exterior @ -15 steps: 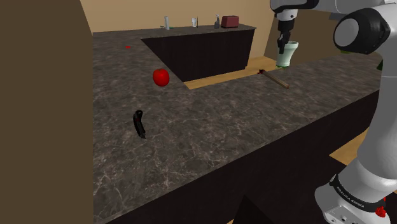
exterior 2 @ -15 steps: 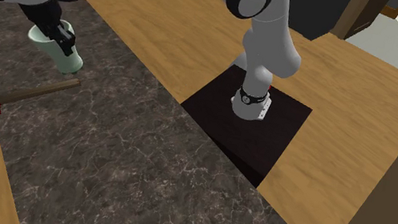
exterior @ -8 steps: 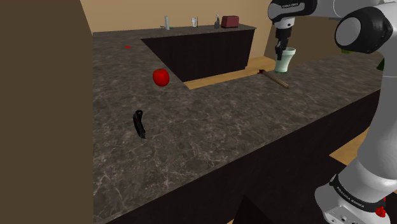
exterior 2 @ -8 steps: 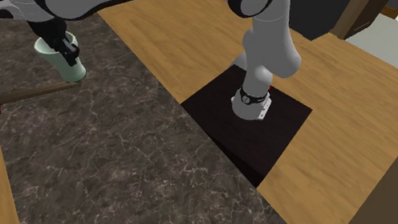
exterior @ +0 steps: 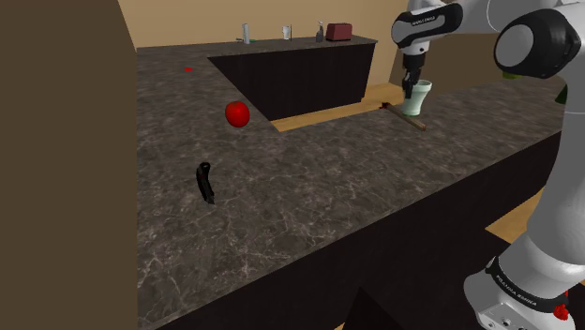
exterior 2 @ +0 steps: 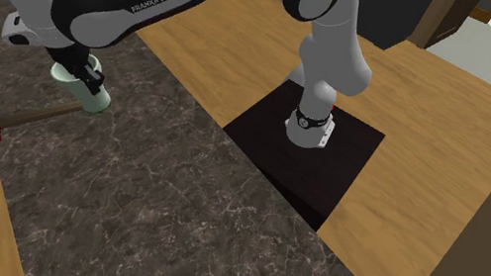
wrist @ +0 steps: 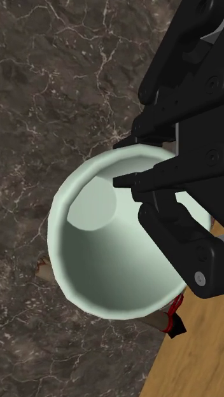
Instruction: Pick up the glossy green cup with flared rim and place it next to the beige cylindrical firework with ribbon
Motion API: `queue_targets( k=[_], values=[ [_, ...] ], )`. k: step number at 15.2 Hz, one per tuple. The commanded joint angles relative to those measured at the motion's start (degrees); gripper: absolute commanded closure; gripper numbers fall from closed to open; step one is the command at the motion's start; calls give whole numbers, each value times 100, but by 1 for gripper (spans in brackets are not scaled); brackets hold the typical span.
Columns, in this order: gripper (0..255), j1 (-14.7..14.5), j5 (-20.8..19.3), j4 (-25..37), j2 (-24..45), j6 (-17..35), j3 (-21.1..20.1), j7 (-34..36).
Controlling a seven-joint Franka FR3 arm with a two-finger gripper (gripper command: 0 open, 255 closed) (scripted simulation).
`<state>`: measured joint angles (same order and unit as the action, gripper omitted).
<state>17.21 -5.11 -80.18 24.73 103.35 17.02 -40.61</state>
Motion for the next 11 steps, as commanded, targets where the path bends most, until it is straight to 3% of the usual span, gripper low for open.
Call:
queue_targets(
  k=[1, 11],
  values=[
    [255, -2, -2, -141, 10, 156, -2, 19],
    [255, -7, 8, -710, 147, 850, -22, 115]
  ],
)
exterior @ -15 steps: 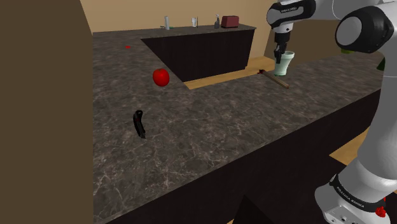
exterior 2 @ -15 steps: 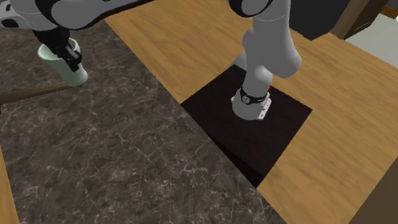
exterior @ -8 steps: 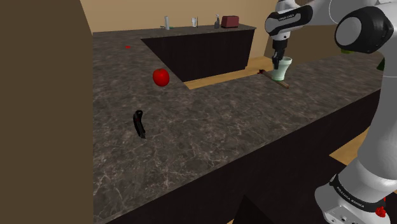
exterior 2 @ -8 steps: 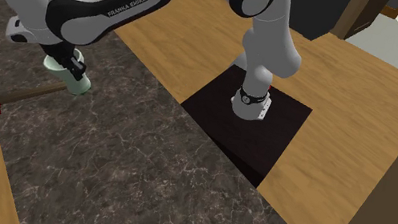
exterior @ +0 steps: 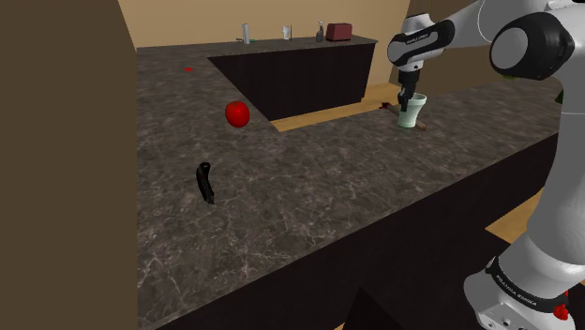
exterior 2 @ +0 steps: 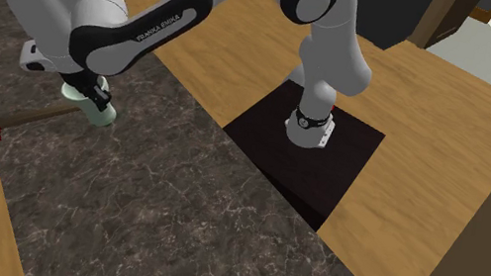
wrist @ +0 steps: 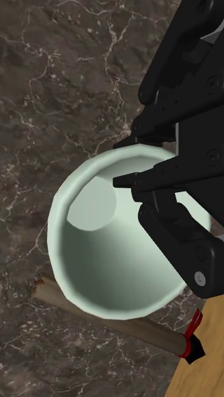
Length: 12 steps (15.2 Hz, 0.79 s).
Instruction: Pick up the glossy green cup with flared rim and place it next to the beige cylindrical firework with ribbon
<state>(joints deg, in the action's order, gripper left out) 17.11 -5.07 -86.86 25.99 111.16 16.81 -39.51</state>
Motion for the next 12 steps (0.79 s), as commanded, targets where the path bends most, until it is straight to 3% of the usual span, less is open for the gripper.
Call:
queue_targets(
  k=[1, 6, 12],
  values=[
    [255, 4, 5, -89, 42, 136, -4, 14],
    [255, 12, 21, -311, 167, 477, -19, 56],
    [255, 12, 21, -311, 167, 477, -19, 56]
  ],
)
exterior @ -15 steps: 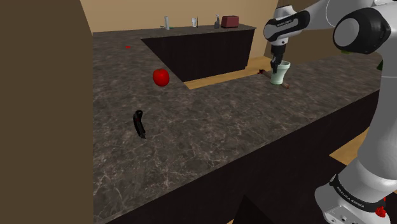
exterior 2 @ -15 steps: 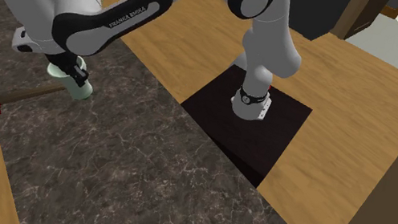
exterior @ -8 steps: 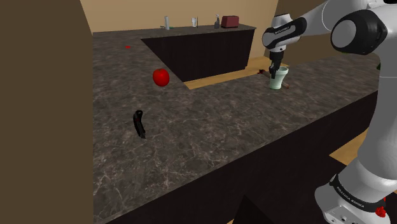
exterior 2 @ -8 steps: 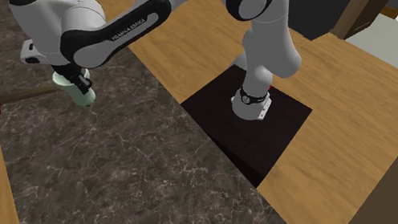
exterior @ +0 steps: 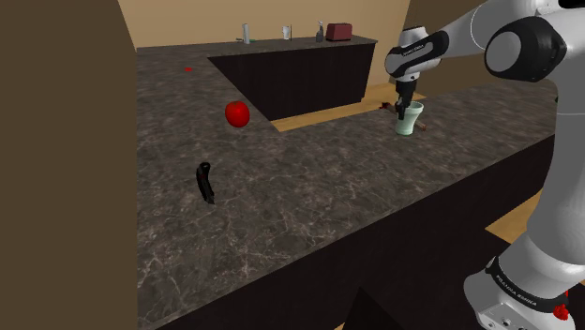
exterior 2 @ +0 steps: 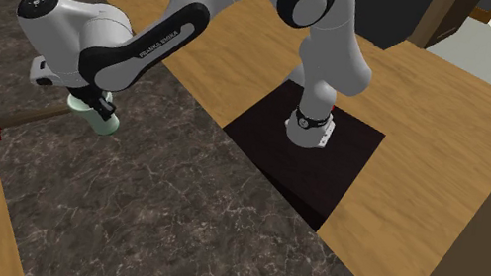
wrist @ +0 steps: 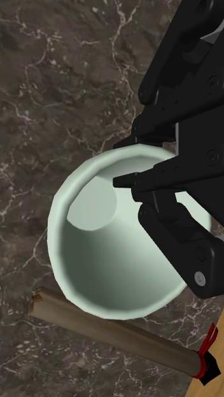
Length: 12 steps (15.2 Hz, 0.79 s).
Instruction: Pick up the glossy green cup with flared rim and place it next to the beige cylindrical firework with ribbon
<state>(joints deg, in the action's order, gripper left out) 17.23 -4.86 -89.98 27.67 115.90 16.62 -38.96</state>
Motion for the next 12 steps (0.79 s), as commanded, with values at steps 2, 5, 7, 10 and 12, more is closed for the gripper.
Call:
queue_targets(
  k=[2, 5, 7, 10, 12],
  values=[
    [255, 0, 0, 1, -1, 2, 0, 1],
    [0, 0, 0, 1, -1, 2, 0, 0],
    [0, 0, 0, 1, -1, 2, 0, 0],
    [0, -42, -17, 223, -111, -332, 2, 8],
    [0, -74, -27, 456, -184, -641, 0, 11]
  ],
)
